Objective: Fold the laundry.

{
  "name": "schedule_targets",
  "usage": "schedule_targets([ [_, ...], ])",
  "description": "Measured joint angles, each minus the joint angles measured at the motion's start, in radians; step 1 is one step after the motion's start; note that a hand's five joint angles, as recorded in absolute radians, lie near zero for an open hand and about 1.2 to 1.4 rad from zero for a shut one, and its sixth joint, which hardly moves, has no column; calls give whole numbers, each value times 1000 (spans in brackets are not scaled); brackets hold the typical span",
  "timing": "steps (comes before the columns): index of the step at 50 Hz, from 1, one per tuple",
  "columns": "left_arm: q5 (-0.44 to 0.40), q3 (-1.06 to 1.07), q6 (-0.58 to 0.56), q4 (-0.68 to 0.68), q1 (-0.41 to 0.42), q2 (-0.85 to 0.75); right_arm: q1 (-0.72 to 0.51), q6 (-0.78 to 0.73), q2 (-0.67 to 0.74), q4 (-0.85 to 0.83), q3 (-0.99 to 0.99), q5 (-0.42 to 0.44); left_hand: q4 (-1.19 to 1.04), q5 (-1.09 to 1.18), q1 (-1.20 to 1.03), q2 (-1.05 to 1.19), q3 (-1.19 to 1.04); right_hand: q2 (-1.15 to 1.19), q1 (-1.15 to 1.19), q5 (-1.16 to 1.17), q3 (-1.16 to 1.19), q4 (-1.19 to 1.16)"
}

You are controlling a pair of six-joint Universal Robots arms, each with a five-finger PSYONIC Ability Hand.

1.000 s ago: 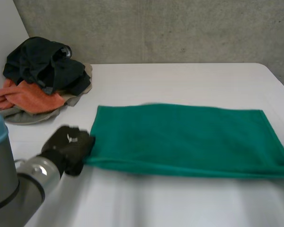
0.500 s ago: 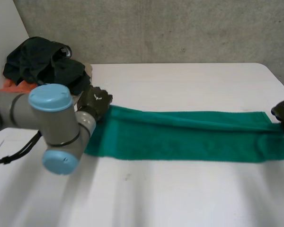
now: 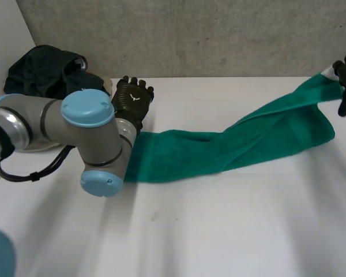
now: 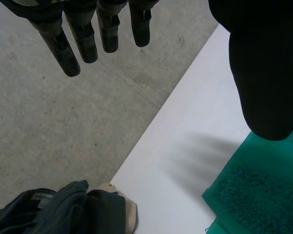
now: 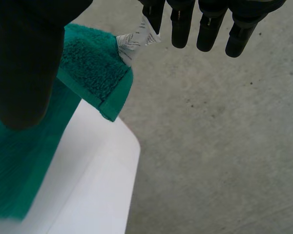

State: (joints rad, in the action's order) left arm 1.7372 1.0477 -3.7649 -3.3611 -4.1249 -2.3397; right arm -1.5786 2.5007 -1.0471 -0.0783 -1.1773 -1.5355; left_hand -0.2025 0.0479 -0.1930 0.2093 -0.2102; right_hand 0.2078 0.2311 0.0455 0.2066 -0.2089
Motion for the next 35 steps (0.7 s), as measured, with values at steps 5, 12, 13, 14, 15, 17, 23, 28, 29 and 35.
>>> schedule_targets([
  [5, 3, 85, 2, -7, 6, 65, 76, -12, -67, 86, -133, 89, 0, 0, 0, 0, 0, 7, 6, 6, 8, -7],
  [12, 1, 136, 3, -11, 6, 82, 145, -29, -74, 157, -222, 141, 0, 0, 0, 0, 0, 561, 539, 536, 550, -547],
  [13, 1, 137, 3, -11, 6, 82, 151, -29, -73, 160, -226, 141, 0, 0, 0, 0, 0, 579, 558, 559, 575, -572],
  [14, 1, 140, 3, -11, 6, 80, 158, -29, -72, 163, -228, 139, 0, 0, 0, 0, 0, 564, 540, 549, 560, -557],
  [15, 1, 142, 3, -11, 5, 79, 166, -29, -70, 165, -230, 136, 0, 0, 0, 0, 0, 528, 506, 515, 529, -527],
  [17, 1, 144, 3, -11, 5, 77, 176, -29, -69, 166, -231, 133, 0, 0, 0, 0, 0, 449, 413, 431, 449, -448],
  [23, 0, 146, 4, -11, 1, 75, 195, -24, -69, 167, -247, 150, 0, 0, 0, 0, 0, -2, -10, -1, 2, -1],
  [28, -1, 144, 5, -11, -2, 78, 193, -23, -70, 163, -266, 215, 0, 0, 0, 0, 0, -2, -10, -1, 0, 3],
  [29, -2, 143, 8, -11, -2, 78, 192, -21, -69, 163, -267, 225, 0, 0, 0, 0, 0, -1, -10, 0, 1, 2],
  [35, -6, 138, 42, -11, -4, 81, 159, 21, -3, 131, -257, 313, 0, 0, 0, 0, 0, 194, 173, 190, 197, -195],
])
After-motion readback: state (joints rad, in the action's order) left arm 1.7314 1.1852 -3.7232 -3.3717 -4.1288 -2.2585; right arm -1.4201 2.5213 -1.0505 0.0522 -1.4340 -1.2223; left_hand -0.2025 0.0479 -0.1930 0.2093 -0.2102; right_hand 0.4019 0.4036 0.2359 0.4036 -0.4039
